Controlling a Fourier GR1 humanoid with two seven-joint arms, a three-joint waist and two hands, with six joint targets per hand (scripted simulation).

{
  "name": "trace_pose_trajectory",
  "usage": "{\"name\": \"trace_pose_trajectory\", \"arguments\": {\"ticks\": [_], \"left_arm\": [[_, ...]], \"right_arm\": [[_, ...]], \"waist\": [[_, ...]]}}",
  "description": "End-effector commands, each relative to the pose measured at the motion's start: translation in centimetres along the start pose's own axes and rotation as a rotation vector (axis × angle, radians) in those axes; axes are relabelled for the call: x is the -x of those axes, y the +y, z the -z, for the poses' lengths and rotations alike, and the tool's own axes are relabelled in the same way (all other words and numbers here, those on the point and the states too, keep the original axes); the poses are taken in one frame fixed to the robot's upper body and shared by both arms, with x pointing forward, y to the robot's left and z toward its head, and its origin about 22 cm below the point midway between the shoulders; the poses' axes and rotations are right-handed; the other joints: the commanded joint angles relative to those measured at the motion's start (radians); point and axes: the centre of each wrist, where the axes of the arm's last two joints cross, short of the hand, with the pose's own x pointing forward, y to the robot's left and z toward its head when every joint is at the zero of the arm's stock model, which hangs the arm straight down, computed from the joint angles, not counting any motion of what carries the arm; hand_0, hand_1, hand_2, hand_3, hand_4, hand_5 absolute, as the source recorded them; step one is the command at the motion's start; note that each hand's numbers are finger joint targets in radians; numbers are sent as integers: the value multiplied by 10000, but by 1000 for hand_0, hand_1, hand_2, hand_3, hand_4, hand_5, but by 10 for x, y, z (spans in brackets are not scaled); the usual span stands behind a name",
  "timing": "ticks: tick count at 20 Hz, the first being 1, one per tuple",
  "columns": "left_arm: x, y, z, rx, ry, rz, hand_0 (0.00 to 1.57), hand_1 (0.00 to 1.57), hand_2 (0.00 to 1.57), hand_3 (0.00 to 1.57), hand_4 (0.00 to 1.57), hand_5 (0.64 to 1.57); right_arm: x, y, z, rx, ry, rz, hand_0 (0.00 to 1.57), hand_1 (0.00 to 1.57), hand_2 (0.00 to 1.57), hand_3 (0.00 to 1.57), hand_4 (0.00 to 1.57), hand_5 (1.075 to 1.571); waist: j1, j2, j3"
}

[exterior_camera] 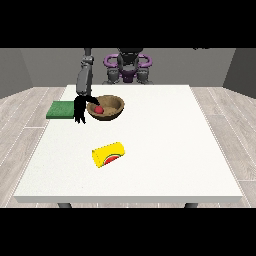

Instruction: Pick the cup and pour the ball into the bowl, then pick the bowl and place it on the pad

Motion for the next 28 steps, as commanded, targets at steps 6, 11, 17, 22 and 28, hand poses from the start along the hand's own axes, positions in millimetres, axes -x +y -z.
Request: {"name": "trace_pose_trajectory", "arguments": {"ticks": [6, 11, 17, 22, 28], "left_arm": [[-12, -14, 14, 180, -100, -305, 0, 0, 0, 0, 0, 1542], [-34, 4, 19, 290, -387, -154, 0, 0, 0, 0, 0, 1540], [-18, 19, 5, 264, -295, -357, 0, 0, 0, 0, 0, 1541], [-1, 19, 1, -34, 456, -468, 0, 0, 0, 0, 0, 1547], [52, 66, -46, -1038, 1985, -203, 0, 0, 0, 0, 0, 1545]], "right_arm": [[7, 65, 19, 17, 633, -189, 0, 0, 0, 0, 433, 1570], [8, 64, 18, 278, 1039, -597, 0, 0, 0, 0, 423, 1570], [34, 36, -15, 1440, 2444, -1750, 1571, 1571, 1571, 1571, 1107, 1410], [15, 25, 0, 1408, 2685, -4456, 1571, 1571, 1571, 1571, 1169, 1457], [-49, 62, 44, 823, 3247, -5816, 1571, 1571, 1571, 1571, 1260, 1456]], "waist": [[565, 372, 150], [723, 410, 146], [821, 347, 123], [588, -370, 122], [-573, -1684, 100]]}}
